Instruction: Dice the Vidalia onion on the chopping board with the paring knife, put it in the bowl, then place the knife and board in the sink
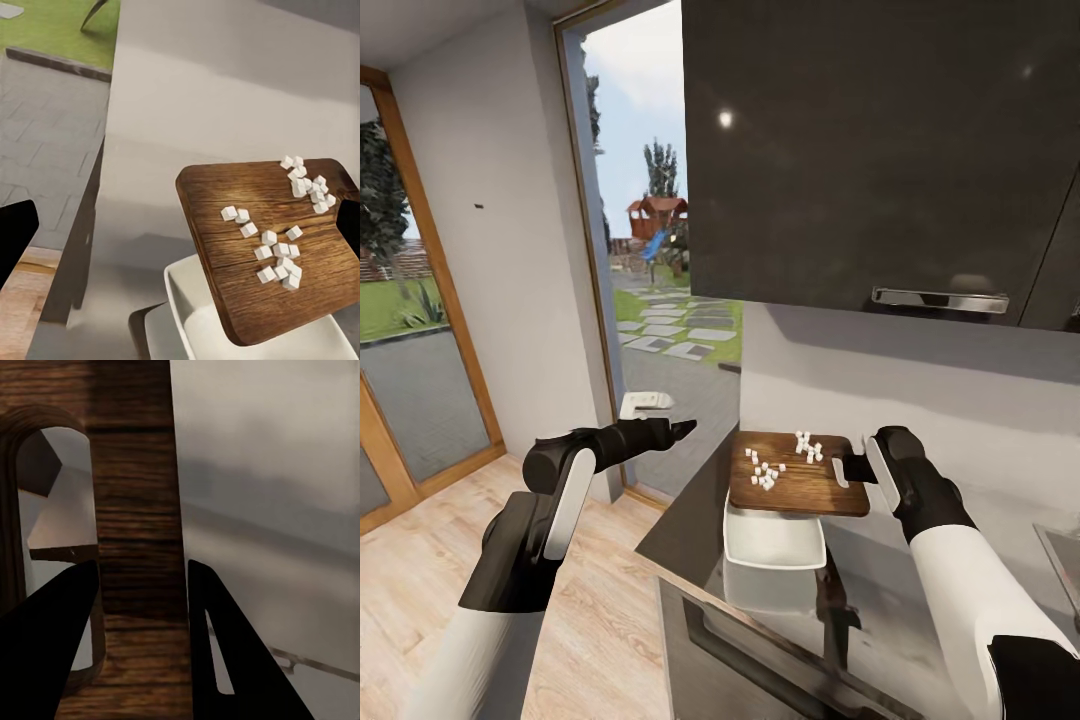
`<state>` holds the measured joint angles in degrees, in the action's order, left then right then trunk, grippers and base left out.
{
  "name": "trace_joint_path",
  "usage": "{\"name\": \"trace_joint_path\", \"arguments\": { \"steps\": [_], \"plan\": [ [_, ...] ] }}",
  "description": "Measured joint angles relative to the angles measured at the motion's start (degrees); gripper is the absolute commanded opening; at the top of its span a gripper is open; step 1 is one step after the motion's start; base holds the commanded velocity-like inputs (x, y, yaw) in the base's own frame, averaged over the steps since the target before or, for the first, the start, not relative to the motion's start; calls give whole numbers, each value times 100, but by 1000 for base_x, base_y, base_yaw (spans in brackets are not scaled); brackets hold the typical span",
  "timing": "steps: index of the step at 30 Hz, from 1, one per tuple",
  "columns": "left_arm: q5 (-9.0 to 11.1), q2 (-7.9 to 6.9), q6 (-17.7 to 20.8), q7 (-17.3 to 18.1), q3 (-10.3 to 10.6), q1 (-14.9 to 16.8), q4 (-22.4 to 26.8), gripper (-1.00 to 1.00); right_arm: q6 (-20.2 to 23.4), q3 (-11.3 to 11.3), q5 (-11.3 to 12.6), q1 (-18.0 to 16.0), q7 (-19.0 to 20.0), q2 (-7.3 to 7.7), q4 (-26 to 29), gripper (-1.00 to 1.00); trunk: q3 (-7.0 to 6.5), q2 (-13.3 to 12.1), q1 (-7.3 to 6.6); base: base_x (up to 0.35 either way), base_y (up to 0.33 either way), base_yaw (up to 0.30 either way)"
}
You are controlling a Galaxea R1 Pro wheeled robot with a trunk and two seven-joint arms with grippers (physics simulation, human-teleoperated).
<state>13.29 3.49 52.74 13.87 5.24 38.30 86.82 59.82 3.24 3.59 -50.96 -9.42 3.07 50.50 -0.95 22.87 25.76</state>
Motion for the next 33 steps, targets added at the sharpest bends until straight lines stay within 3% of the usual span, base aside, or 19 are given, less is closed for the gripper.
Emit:
{"name": "trace_joint_path", "arguments": {
  "steps": [12, 33],
  "plan": [
    [-3, 0, 0, 0, 0, 0, 0, 100, 1, -1, -8, 0, -395, 0, 0, -100, 0, 0, 0, 0, 0, 0],
    [-5, 0, 0, 2, 0, 0, 0, 100, 0, 0, 2, 0, -406, 0, 0, -100, 0, 0, 0, 0, 0, 0]
  ]
}}
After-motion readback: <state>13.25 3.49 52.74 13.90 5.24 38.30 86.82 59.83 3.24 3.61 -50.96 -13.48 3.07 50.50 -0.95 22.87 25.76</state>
